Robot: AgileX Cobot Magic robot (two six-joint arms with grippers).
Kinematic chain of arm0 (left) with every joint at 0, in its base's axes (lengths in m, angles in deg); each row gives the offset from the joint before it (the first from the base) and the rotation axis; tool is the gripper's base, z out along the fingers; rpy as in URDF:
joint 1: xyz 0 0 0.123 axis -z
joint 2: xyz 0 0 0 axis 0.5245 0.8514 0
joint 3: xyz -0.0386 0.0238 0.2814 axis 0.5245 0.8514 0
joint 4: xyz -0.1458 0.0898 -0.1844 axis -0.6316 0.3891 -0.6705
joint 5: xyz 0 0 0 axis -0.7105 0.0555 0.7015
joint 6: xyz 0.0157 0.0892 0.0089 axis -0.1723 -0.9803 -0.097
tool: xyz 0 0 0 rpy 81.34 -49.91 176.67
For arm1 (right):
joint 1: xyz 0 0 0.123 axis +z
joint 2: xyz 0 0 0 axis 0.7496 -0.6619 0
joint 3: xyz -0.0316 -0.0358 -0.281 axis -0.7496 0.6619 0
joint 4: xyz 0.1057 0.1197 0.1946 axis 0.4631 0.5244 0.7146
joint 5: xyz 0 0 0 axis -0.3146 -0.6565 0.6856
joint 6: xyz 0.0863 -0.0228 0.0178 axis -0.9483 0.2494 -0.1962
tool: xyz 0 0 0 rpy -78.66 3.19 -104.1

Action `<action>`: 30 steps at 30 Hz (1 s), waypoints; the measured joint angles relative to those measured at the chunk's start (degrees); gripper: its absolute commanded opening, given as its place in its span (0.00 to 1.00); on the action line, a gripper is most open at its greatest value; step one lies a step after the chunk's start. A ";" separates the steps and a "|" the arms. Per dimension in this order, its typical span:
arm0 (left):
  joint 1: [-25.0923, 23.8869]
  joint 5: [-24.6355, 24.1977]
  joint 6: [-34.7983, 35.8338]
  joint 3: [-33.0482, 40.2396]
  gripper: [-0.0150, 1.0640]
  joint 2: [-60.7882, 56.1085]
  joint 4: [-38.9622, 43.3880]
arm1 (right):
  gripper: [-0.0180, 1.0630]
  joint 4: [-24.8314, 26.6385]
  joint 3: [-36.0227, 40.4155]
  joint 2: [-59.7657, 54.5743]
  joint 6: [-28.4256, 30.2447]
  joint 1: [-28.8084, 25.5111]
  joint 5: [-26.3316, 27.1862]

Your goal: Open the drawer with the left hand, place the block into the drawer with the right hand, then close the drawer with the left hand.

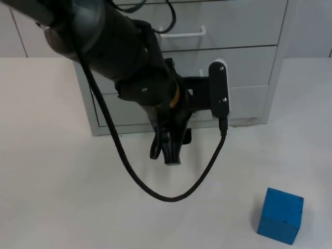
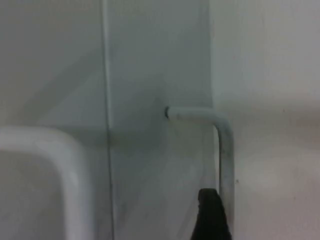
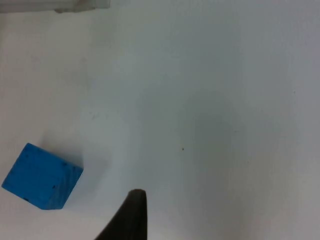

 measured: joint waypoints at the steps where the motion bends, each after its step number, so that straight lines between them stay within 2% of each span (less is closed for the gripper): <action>1: 0.00 -1.18 1.97 -0.80 0.52 0.95 1.82 | 0.99 0.00 0.00 0.00 0.00 0.00 0.00; 4: 0.00 -1.49 6.01 -1.85 0.51 1.59 4.87 | 0.99 0.00 0.00 0.00 0.00 0.00 0.00; 11: 0.00 0.37 7.25 -2.12 0.49 2.34 5.92 | 0.99 0.00 0.00 0.00 -0.36 0.00 0.00; 18: 0.29 -1.09 9.70 -3.75 0.48 4.01 8.27 | 0.99 0.00 0.00 0.00 -0.36 0.00 0.00; 19: 0.29 -1.09 10.17 -3.90 0.44 4.14 8.27 | 0.99 0.00 0.00 0.00 -0.63 0.00 0.00; 21: 0.43 -1.32 10.33 -4.02 0.28 4.23 8.37 | 0.99 0.00 0.00 0.00 -0.63 0.00 0.00; 22: 0.43 -1.72 10.46 -4.02 0.28 4.23 8.41 | 0.99 0.00 0.00 0.00 -0.63 0.00 0.00; 25: 0.55 -2.21 10.46 -4.38 0.03 4.37 9.17 | 0.99 0.00 0.00 0.00 -0.63 0.00 0.00; 30: 0.55 -2.33 9.88 -4.50 0.01 4.47 8.87 | 0.99 0.14 0.00 0.00 -0.63 0.00 0.22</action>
